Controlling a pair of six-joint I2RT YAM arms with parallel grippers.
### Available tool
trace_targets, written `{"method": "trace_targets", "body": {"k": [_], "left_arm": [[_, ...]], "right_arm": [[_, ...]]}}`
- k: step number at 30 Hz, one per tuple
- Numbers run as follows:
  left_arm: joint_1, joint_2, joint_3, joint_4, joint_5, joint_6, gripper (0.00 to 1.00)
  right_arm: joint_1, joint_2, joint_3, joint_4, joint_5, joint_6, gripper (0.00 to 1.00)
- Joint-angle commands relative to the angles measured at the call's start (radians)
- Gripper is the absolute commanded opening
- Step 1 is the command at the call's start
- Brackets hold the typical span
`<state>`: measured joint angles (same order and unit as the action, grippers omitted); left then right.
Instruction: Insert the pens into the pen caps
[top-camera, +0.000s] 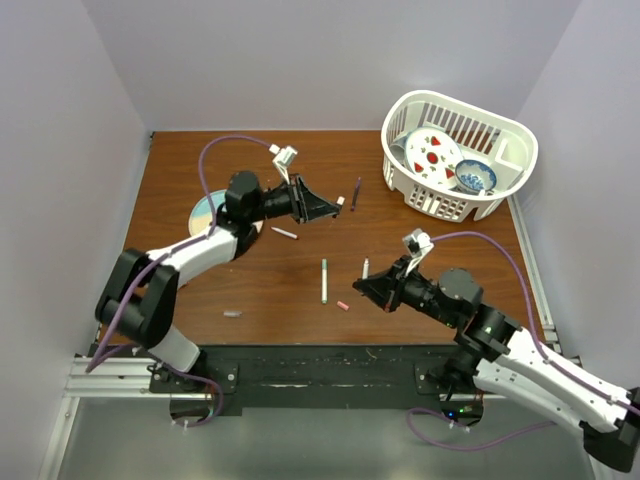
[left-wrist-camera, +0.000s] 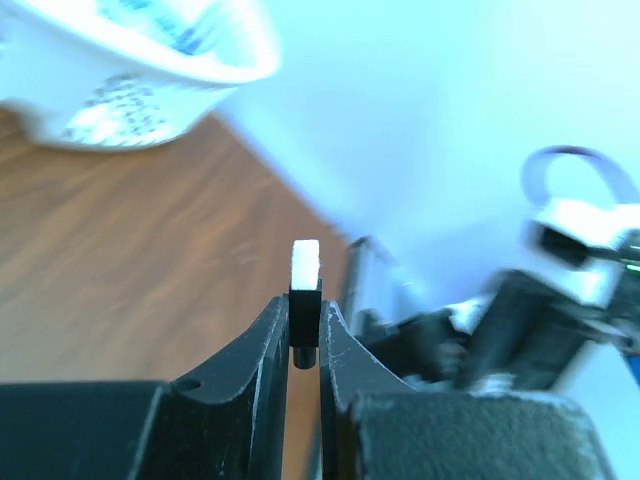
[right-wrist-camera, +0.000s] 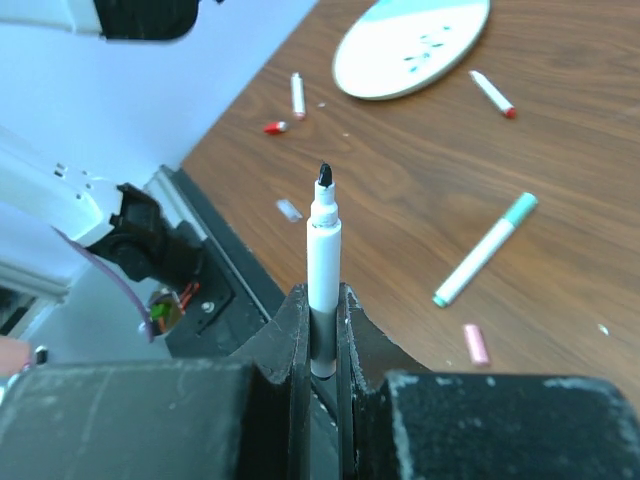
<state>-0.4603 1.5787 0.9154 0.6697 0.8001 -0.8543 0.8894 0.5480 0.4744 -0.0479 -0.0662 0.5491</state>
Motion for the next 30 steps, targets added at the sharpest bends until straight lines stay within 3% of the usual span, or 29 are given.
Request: {"method": "trace_targets", "body": {"k": [1,10,30], "left_arm": [[-0.086,-0.109,-0.134,0.436,0.022,-0.247,0.0],[-0.166,-0.258,-0.288,0.666,-0.13,-0.313,0.0],[-0.205,-0.217,-0.302,0.746,-0.177,-0.315,0.0]], "right_arm": [[0.0,0.076,-0.034,0.248,-0.109,0.032,0.0],[0.0,0.213,-0.04,0.46,-0.156,0.075,0.0],[0.002,0.245,-0.043,0.534,-0.181,0.106,0.0]]}}
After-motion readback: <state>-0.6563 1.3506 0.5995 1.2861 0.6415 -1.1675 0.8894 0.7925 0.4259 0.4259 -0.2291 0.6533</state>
